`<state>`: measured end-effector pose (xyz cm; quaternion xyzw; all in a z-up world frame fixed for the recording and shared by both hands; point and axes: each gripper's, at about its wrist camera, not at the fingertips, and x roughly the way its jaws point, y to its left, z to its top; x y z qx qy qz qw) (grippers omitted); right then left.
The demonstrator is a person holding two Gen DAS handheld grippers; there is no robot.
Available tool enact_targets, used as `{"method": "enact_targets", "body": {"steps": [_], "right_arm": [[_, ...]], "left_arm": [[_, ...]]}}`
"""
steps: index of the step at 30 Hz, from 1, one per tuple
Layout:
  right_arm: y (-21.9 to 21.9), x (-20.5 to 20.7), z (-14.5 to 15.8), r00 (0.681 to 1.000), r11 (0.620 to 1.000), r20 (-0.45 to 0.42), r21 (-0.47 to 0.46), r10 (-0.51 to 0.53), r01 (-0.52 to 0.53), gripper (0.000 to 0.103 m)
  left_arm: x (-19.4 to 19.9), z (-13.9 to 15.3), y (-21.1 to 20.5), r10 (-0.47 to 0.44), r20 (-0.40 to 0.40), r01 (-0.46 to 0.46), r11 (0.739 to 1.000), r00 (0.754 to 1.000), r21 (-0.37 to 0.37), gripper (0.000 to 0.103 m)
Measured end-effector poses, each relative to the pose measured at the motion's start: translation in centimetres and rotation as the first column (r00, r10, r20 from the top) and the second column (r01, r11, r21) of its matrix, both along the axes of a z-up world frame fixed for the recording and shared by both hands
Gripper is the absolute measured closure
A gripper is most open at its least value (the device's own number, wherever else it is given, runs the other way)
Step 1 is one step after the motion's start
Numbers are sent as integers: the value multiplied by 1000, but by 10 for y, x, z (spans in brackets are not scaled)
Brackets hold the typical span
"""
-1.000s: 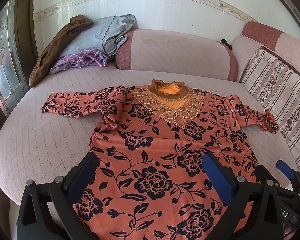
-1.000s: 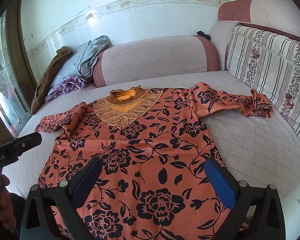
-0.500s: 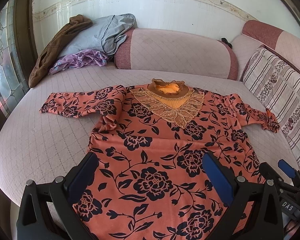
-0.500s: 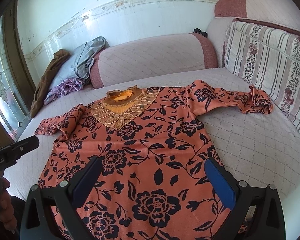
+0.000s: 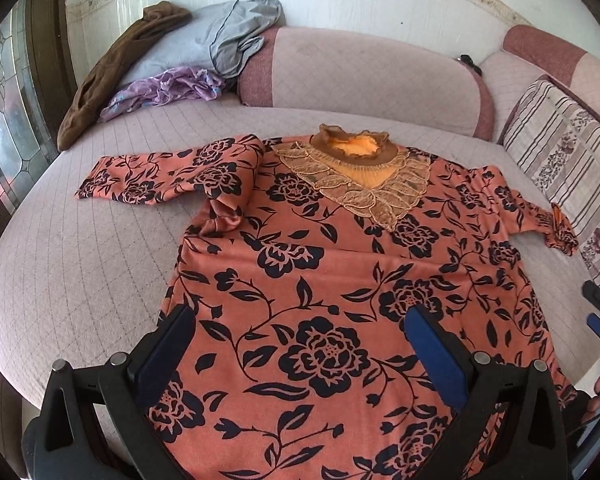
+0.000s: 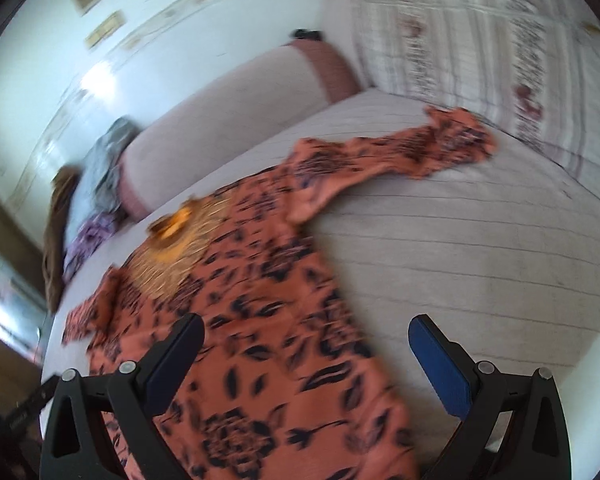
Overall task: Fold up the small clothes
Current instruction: 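Grasp the blouse sleeve cuff with the right gripper and lift it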
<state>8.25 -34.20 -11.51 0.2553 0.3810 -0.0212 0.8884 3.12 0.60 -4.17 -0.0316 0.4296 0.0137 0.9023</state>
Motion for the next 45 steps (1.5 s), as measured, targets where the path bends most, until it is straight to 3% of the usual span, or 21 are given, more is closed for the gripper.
{"method": "enact_targets", "body": {"steps": [6,14,16,17,21,23,24,25,28,29,30,31,33,36,40,43,45], "right_arm": [[-35,5,-11,999,999,-7,7,-46,46,0],[-95,54,-34,993,979,-45,169,-107,114,0],[-119,71,-52,991,950,-63,284,-119,132,0],[-136,82,-69,984,906,-96,386,-149,174,0],[-176,108,-92,953,791,-143,533,-267,302,2],[-188,128,-89,946,781,-140,536,-292,320,11],[-192,136,-89,940,777,-152,532,-305,338,22],[-196,146,-92,932,776,-185,515,-313,363,40],[-204,180,-103,897,825,-281,369,-341,429,65],[-204,184,-102,890,829,-283,345,-357,441,65],[-206,193,-98,886,838,-273,309,-374,449,65],[-206,200,-95,886,850,-273,280,-374,445,72],[-205,210,-92,893,872,-274,245,-357,424,94],[-201,213,-68,924,892,-194,257,-330,373,95],[-155,223,4,973,951,-25,207,-229,229,95],[-79,230,80,985,996,159,78,-64,52,95],[1,226,116,959,993,258,-8,113,-115,94]], "left_arm": [[13,-2,-6,1,-9,-1,1000,1000,16,0],[34,-11,-11,1,-32,0,1000,1000,18,0],[37,-14,-10,-1,-35,2,1000,999,21,0],[38,-15,-9,0,-35,0,1000,999,23,0],[39,-26,-2,9,-53,-9,1000,999,6,0],[40,-32,1,13,-65,-13,1000,998,8,0],[40,-35,2,16,-73,-16,1000,997,9,0],[40,-37,4,20,-79,-19,1000,997,9,0],[39,-42,10,29,-91,-29,1000,995,3,0],[38,-43,12,31,-93,-31,1000,995,5,0],[37,-44,15,34,-95,-34,999,995,4,0],[36,-44,17,36,-96,-36,999,995,2,0],[34,-45,23,39,-93,-39,999,995,-4,0],[30,-43,33,55,-77,-56,998,996,-8,0],[28,-41,45,80,-63,-82,996,995,-31,0],[21,-36,54,101,-47,-103,994,994,-47,0],[17,-33,59,115,-38,-116,992,993,-48,0]]}}
